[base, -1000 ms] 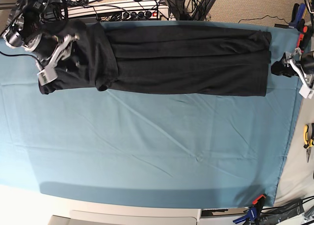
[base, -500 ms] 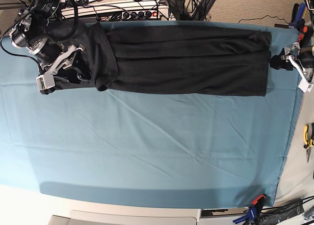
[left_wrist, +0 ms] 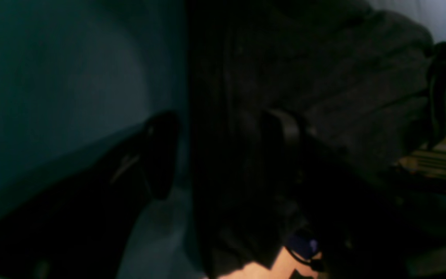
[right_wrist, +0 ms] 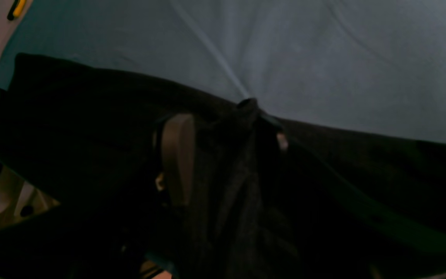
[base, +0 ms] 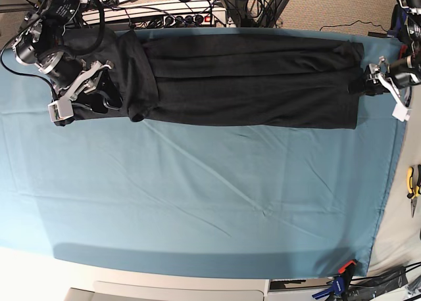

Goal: Fold the T-shirt properly
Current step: 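Regrasp the hem corner with the left gripper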

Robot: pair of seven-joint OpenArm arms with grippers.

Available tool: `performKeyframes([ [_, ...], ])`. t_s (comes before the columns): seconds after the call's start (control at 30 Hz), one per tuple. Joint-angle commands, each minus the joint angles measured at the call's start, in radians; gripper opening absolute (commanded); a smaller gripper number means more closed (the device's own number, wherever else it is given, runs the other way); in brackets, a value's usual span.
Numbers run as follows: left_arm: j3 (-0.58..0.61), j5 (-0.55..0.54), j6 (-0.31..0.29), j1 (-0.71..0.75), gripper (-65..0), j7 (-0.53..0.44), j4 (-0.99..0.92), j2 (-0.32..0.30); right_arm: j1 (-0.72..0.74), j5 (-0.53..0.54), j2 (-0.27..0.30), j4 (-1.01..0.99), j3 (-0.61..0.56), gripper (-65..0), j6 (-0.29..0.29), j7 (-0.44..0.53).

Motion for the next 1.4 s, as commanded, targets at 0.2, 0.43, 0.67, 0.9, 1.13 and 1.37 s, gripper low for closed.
performKeyframes([
  [0.2,0.003,0.020,0.008,0.051,-29.0,0.068,-0.002,-0.007,0.006,0.024,0.012,0.017,0.006,-38.1,0.001,0.027],
  [0.43,0.003,0.001,0.008,0.052,-29.0,0.076,-0.002,0.011,0.006,0.024,0.012,0.017,0.006,-38.1,0.001,0.027],
  [0.67,0.003,-0.044,-0.033,0.051,-29.2,0.093,-0.002,0.025,0.006,0.024,0.012,0.017,0.006,-38.1,0.001,0.027],
  [0.9,0.003,-0.044,-0.034,0.051,-44.3,0.081,-0.002,0.028,0.006,0.024,0.012,0.017,0.006,-38.1,0.001,0.027],
  [1.13,0.003,-0.045,-0.068,0.048,-65.0,0.056,-0.002,0.027,0.006,0.019,0.012,0.017,0.006,-38.1,0.001,0.027],
  [1.37,0.003,-0.130,-0.117,0.047,-65.0,0.106,0.077,0.027,0.006,-0.054,0.012,0.017,0.009,-38.1,0.001,0.054],
])
